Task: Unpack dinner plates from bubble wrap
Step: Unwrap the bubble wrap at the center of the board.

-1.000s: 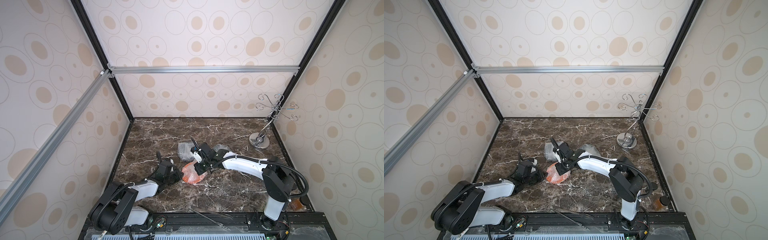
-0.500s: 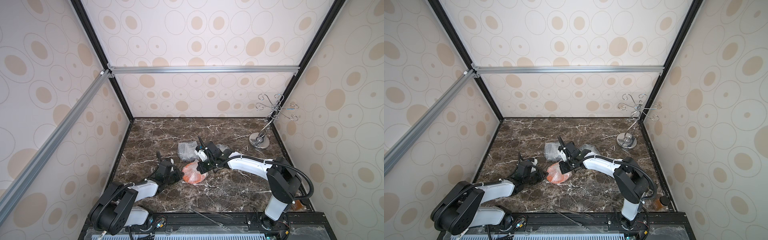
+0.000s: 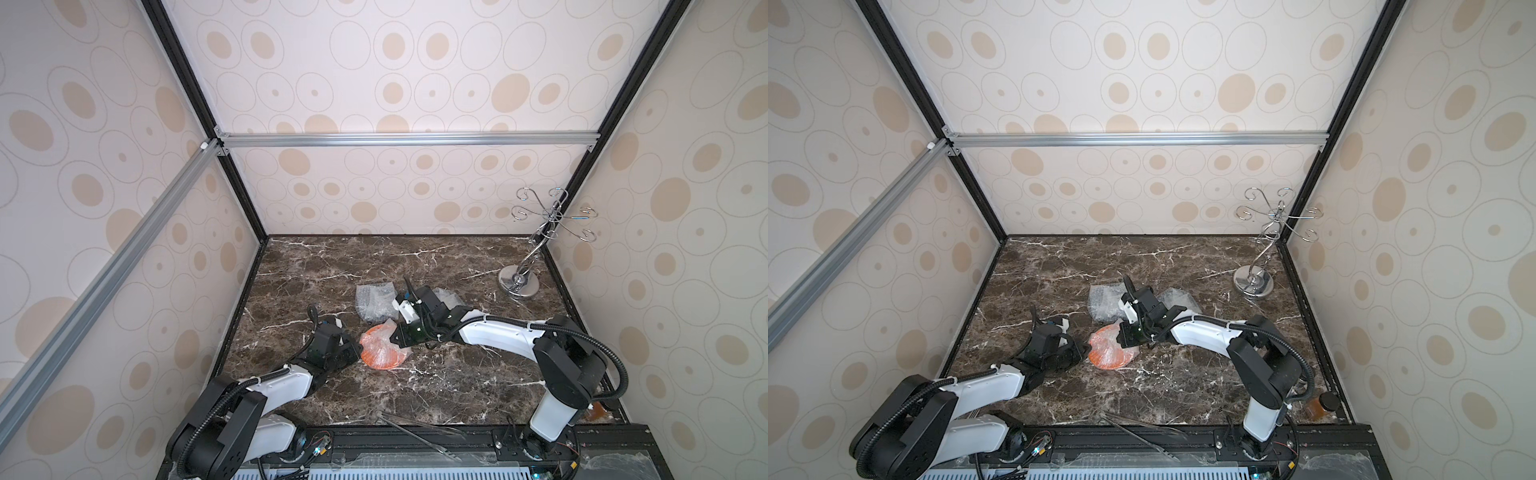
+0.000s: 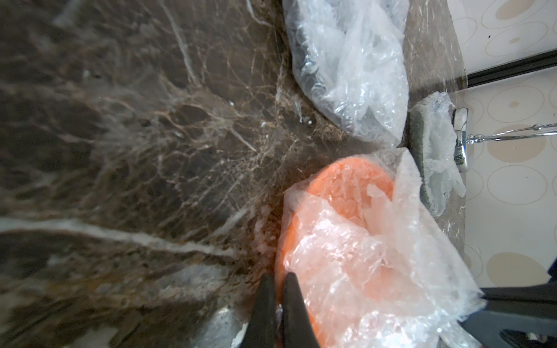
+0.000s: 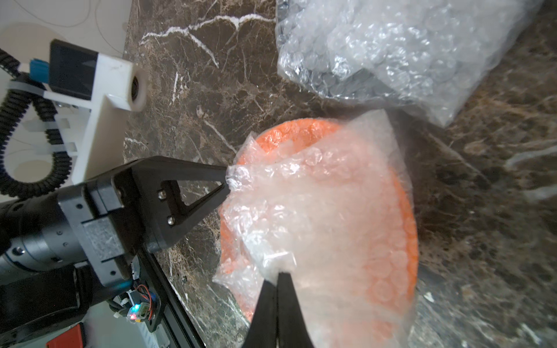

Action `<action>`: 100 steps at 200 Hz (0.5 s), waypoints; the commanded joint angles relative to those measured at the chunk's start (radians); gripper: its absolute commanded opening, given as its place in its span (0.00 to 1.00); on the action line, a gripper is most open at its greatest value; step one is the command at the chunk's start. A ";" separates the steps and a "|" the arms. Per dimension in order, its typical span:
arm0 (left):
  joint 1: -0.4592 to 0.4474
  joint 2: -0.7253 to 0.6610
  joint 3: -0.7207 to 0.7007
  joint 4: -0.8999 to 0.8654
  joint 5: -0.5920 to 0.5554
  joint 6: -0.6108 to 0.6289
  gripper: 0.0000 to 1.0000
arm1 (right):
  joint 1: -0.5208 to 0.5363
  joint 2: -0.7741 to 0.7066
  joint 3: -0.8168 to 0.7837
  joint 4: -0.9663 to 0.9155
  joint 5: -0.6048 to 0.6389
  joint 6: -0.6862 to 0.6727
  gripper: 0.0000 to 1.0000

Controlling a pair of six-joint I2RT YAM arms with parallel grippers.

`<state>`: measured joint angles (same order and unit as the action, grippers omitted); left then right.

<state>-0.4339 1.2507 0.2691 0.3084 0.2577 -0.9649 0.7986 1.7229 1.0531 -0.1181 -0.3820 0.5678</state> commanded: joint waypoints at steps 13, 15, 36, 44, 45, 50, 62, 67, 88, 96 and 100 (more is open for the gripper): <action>-0.003 0.001 -0.025 -0.063 -0.054 0.011 0.00 | -0.028 -0.071 -0.032 0.119 -0.032 0.080 0.00; -0.003 0.001 -0.026 -0.062 -0.054 0.010 0.00 | -0.029 -0.073 -0.034 0.121 -0.032 0.081 0.00; -0.003 -0.001 -0.033 -0.054 -0.058 0.006 0.00 | -0.030 -0.083 -0.030 0.097 -0.034 0.065 0.00; -0.003 -0.001 -0.034 -0.054 -0.060 0.006 0.00 | -0.030 -0.085 -0.032 0.090 -0.033 0.059 0.00; -0.003 -0.001 -0.033 -0.054 -0.060 0.006 0.00 | -0.031 -0.085 -0.032 0.088 -0.033 0.059 0.00; -0.003 -0.001 -0.033 -0.054 -0.060 0.007 0.00 | -0.031 -0.086 -0.031 0.081 -0.034 0.052 0.00; -0.003 -0.002 -0.031 -0.055 -0.061 0.008 0.00 | -0.030 -0.089 -0.036 0.077 -0.030 0.047 0.00; -0.003 -0.002 -0.031 -0.056 -0.062 0.007 0.00 | -0.031 -0.091 -0.037 0.071 -0.027 0.042 0.00; -0.003 -0.005 -0.031 -0.058 -0.066 0.006 0.00 | -0.023 -0.093 -0.014 0.001 0.000 -0.008 0.00; -0.003 -0.005 -0.030 -0.058 -0.066 0.005 0.00 | -0.015 -0.086 0.007 -0.040 0.009 -0.036 0.03; -0.003 -0.005 -0.030 -0.058 -0.066 0.006 0.00 | -0.011 -0.081 0.019 -0.064 0.015 -0.051 0.05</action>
<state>-0.4343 1.2469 0.2596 0.3202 0.2504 -0.9653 0.7841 1.6825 1.0180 -0.1062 -0.4068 0.5835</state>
